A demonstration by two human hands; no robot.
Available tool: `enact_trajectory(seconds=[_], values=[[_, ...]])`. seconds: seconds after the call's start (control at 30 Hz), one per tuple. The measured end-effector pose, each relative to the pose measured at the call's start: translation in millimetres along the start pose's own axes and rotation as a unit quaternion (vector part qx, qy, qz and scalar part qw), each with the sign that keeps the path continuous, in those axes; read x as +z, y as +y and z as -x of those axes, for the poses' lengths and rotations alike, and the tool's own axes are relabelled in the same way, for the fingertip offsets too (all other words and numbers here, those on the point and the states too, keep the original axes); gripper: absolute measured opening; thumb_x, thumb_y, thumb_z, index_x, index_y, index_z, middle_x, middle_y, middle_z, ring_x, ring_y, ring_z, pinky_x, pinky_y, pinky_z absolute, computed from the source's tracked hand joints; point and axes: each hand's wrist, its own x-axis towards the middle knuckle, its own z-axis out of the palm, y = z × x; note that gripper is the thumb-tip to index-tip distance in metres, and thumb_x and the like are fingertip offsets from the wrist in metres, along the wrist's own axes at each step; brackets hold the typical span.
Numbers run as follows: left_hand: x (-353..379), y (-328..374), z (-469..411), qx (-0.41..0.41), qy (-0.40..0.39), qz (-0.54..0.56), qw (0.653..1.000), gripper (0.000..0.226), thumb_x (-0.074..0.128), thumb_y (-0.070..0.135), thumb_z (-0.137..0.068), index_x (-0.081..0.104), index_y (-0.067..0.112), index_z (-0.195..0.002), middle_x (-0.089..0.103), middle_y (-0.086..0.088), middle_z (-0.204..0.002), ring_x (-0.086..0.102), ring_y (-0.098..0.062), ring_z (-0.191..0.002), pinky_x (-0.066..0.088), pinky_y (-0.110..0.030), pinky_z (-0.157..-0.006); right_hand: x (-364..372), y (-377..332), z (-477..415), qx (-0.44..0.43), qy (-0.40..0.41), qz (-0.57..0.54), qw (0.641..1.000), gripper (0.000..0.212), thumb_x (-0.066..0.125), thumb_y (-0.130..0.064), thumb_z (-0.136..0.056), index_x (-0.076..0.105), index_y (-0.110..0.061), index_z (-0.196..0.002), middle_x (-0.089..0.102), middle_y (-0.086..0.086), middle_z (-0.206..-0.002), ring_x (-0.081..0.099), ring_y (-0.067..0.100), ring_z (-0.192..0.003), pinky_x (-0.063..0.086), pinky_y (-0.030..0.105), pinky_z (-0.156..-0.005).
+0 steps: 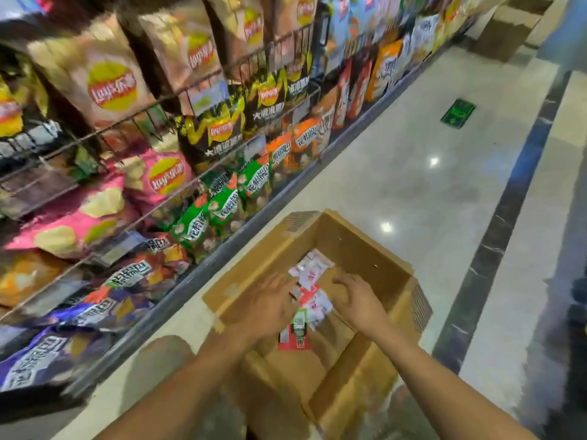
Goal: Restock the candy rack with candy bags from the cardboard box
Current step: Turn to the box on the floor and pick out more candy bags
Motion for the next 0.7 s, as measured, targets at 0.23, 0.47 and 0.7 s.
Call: enact_trajectory(seconds=[0.23, 0.47, 0.7], values=[[80, -43, -47, -0.028, 0.002, 0.135, 0.990, 0.058, 0.059, 0.033, -0.104, 0.039, 0.024, -0.157, 0.034, 0.000, -0.166, 0.033, -0.018, -0.151, 0.025, -0.015, -0.108, 110, 69, -48, -0.004, -0.039, 0.031, 0.999, 0.045, 0.067, -0.027, -0.094, 0.059, -0.016, -0.137, 0.052, 0.007, -0.143, 0.054, 0.028, -0.128, 0.042, 0.035, -0.101], [82, -67, -64, -0.114, 0.029, 0.384, 0.916, 0.034, 0.050, 0.036, -0.109, 0.059, 0.020, -0.138, 0.062, 0.005, -0.127, 0.060, 0.003, -0.093, 0.047, -0.010, -0.069, 182, 91, -85, 0.027, -0.113, 0.043, 0.992, 0.058, 0.068, -0.038, -0.092, 0.051, -0.019, -0.144, 0.057, 0.008, -0.144, 0.055, 0.026, -0.129, 0.047, 0.035, -0.102], [58, -88, -77, -0.194, 0.007, 0.629, 0.753, 0.048, 0.035, 0.055, -0.109, 0.066, 0.025, -0.130, 0.062, 0.001, -0.140, 0.054, -0.024, -0.134, 0.043, -0.057, -0.114, 228, 98, -102, 0.136, -0.199, 0.035, 0.970, 0.037, 0.059, -0.035, -0.100, 0.056, -0.008, -0.126, 0.062, 0.013, -0.133, 0.058, 0.024, -0.107, 0.041, 0.027, -0.077]])
